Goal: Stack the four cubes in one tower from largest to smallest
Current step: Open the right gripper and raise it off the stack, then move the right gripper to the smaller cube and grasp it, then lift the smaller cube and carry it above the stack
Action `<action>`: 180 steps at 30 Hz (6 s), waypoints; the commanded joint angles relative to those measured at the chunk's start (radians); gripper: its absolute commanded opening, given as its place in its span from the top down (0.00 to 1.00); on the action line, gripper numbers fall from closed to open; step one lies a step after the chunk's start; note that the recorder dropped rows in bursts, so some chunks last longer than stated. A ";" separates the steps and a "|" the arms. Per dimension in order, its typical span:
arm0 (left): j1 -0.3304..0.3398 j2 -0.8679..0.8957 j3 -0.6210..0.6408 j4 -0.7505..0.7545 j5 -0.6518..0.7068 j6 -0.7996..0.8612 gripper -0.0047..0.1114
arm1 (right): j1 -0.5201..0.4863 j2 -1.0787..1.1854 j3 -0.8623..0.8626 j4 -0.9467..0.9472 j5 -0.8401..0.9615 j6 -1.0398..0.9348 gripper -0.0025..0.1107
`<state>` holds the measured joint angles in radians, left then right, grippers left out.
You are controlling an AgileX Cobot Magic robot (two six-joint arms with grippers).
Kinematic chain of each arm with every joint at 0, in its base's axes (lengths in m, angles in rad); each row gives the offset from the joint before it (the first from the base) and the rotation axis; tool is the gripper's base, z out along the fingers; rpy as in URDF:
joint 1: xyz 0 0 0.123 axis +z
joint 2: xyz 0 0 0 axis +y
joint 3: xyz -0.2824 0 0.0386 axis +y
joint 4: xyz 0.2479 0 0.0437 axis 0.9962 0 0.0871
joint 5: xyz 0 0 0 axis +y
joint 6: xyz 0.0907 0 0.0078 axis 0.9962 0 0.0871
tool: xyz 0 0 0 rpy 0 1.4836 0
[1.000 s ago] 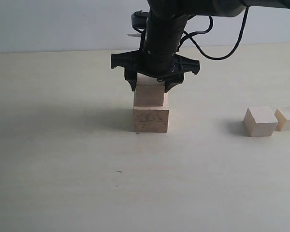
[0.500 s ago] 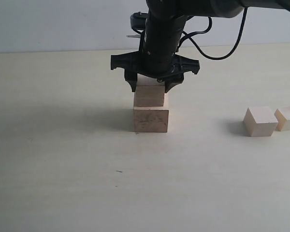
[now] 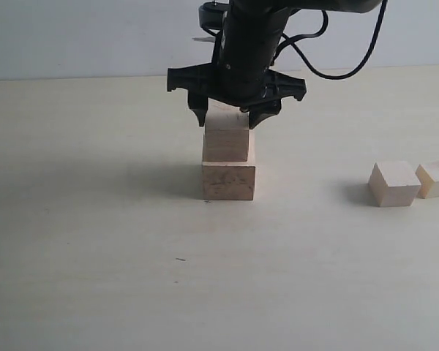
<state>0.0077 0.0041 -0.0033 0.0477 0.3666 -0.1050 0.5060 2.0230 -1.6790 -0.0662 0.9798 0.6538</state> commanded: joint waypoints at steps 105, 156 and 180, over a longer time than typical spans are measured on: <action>0.005 -0.004 0.003 -0.006 -0.012 -0.002 0.96 | -0.482 -0.081 0.490 -0.054 -0.149 -0.425 0.60; 0.005 -0.004 0.003 -0.006 -0.012 -0.001 0.96 | -0.111 -0.091 -0.344 0.266 0.241 -0.545 0.60; 0.002 -0.004 0.003 -0.006 -0.012 0.000 0.96 | -0.031 -0.019 -0.342 0.099 0.241 -0.301 0.70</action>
<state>0.0077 0.0041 -0.0033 0.0477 0.3666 -0.1050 0.4801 2.0075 -2.0166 0.0570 1.2307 0.3306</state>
